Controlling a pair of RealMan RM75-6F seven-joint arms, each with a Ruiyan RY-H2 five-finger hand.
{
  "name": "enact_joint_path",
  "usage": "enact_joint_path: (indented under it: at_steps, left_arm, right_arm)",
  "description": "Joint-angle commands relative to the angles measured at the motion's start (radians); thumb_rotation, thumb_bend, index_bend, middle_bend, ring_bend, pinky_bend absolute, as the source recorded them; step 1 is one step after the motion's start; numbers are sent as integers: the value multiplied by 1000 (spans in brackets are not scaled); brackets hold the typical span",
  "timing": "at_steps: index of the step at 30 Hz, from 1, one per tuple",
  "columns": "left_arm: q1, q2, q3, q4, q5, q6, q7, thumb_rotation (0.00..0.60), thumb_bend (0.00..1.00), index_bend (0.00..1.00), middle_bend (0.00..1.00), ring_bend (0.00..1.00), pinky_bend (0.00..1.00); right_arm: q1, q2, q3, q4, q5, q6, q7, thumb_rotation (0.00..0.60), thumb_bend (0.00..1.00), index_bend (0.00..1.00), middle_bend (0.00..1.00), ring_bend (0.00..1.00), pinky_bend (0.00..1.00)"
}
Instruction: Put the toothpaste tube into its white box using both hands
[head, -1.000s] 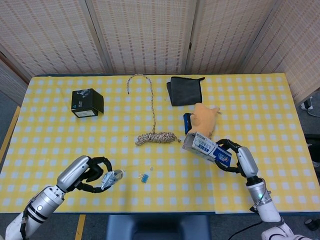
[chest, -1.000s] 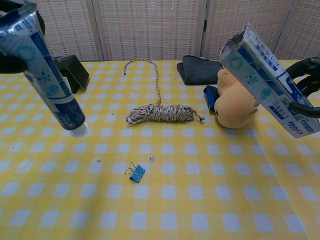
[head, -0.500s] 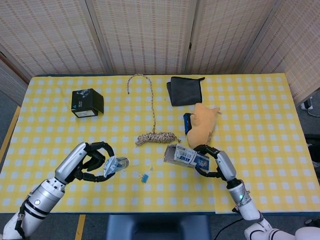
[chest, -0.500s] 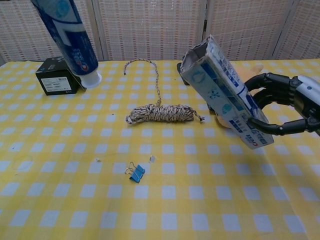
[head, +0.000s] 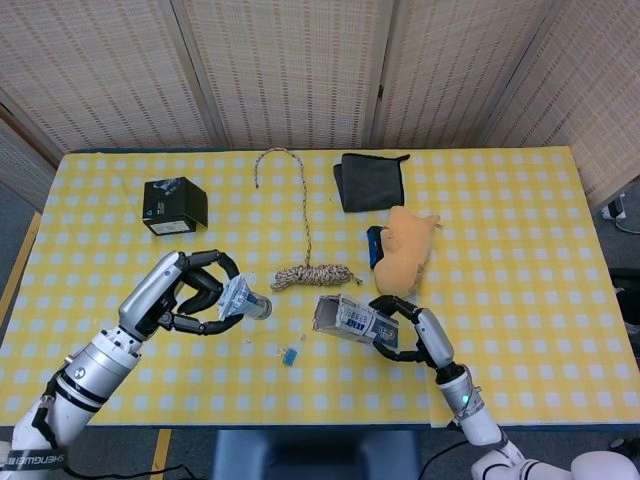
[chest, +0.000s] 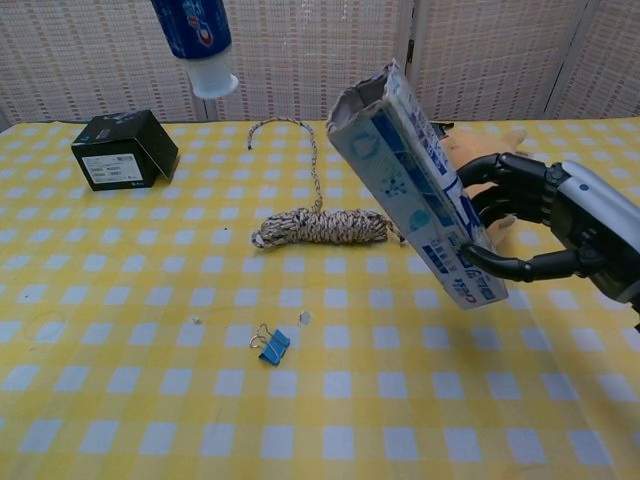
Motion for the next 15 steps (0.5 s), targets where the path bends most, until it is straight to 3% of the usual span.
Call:
enact_joint_path:
  at_steps: [1, 8, 15]
  left_arm:
    - [-13, -16, -23, 0, -40, -1, 17, 600, 339, 803, 1000, 1000, 1000]
    - [-42, -52, -45, 0, -137, -21, 72, 600, 339, 803, 1000, 1000, 1000]
    - [-63, -86, -75, 0, -193, -23, 113, 600, 339, 803, 1000, 1000, 1000]
  right_arm:
    - [7, -32, 0, 31, 11, -8, 35, 600, 324, 413, 326, 387, 403]
    - [26, -75, 10, 69, 24, -16, 86, 600, 324, 413, 326, 388, 403]
    - [63, -86, 16, 45, 22, -41, 52, 600, 324, 413, 326, 387, 403]
